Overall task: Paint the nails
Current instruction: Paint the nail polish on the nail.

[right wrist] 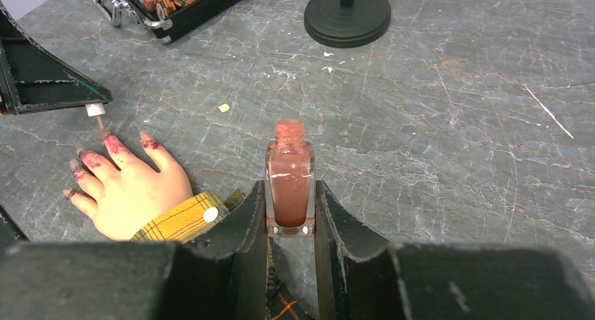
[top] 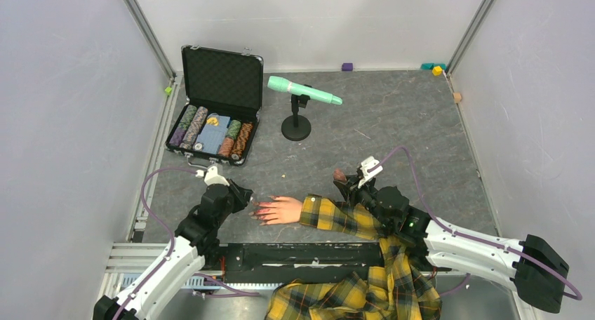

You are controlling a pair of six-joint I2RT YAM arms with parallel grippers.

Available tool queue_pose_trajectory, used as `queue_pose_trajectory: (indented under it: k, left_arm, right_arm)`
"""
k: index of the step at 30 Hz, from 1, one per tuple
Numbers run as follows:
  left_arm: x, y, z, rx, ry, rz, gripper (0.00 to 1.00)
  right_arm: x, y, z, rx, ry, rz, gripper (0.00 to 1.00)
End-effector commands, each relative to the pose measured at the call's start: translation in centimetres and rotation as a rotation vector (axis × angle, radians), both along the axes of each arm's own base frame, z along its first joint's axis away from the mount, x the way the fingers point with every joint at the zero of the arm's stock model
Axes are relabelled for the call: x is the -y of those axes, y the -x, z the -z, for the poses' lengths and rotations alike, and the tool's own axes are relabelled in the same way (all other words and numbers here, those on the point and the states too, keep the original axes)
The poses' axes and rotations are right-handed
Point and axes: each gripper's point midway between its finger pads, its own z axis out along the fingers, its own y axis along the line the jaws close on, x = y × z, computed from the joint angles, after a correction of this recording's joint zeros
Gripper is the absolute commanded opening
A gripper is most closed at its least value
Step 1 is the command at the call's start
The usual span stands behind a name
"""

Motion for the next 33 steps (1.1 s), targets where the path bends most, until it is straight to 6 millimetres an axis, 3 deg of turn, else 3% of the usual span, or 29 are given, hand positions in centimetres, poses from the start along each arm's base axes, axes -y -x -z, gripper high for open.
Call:
queue_pose_trajectory:
  k: [1, 33]
  left_arm:
    - [0.09, -0.93, -1.59, 0.063, -0.001, -0.001, 0.02]
    - [-0.74, -0.93, -1.19, 0.041, -0.015, -0.053, 0.02]
  right_arm:
    - [-0.28, -0.22, -1.61, 0.033, -0.057, 0.005, 0.0]
    - [-0.18, -0.27, -1.76, 0.037, -0.06, 0.01, 0.0]
